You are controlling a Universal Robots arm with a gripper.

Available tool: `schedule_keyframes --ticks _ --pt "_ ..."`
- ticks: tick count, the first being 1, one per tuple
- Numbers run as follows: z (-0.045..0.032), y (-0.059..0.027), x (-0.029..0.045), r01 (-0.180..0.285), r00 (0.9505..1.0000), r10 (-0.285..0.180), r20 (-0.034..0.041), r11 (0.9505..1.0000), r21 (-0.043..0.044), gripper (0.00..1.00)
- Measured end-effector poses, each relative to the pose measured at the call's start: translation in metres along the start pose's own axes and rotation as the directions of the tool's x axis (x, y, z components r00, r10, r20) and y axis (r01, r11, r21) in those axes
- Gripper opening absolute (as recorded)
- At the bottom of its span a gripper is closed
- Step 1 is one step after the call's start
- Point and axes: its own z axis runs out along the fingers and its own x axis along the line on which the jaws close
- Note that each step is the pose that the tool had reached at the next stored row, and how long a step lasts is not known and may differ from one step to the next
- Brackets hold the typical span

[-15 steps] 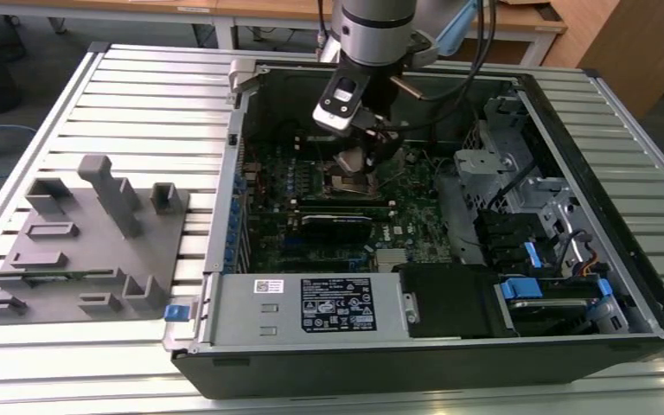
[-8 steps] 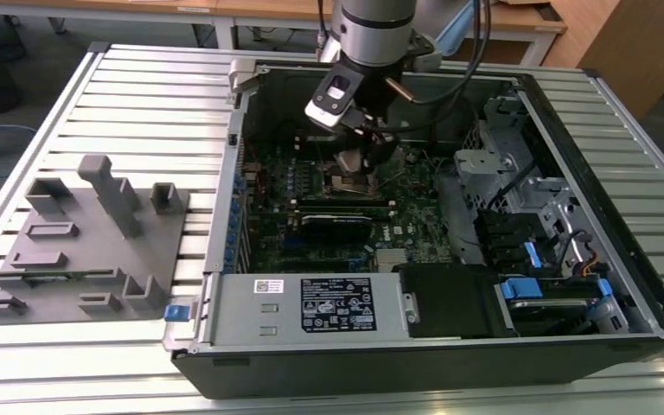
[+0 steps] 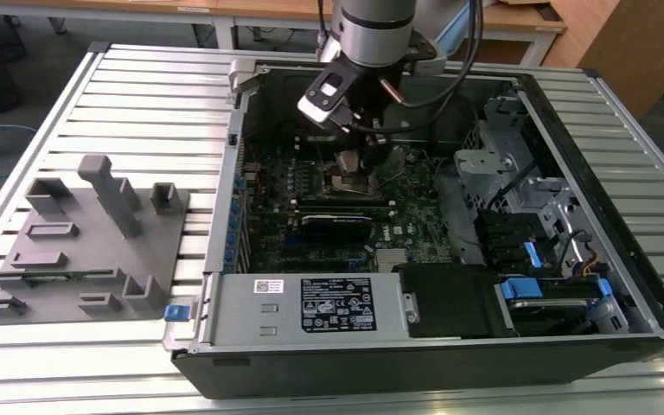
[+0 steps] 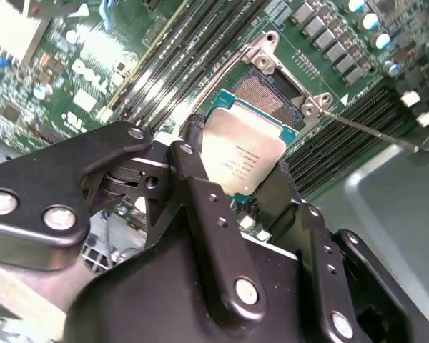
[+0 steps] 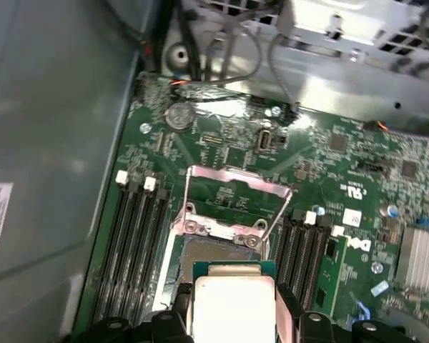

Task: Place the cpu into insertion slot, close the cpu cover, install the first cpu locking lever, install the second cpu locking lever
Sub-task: 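Place the cpu into insertion slot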

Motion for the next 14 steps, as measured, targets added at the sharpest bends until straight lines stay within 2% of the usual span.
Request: schedule_keyframes --ticks 3,6,9,12,14 --pt "0.0004 0.0000 0.0000 -0.055 0.9985 0.055 0.0026 0.9985 0.0011 0.54" --pt "0.0007 0.0000 0.0000 -0.109 0.9940 0.109 0.0053 0.9940 0.0020 0.54" --pt "0.0010 -0.0001 0.0000 -0.163 0.9867 0.163 0.0080 0.9867 0.0027 0.54" --pt "0.0014 -0.0001 0.0000 -0.217 0.9762 0.217 0.0108 0.9762 0.0034 0.54" --pt "0.0013 -0.0001 0.0000 -0.226 0.9741 0.226 0.0113 0.9742 0.0034 0.54"
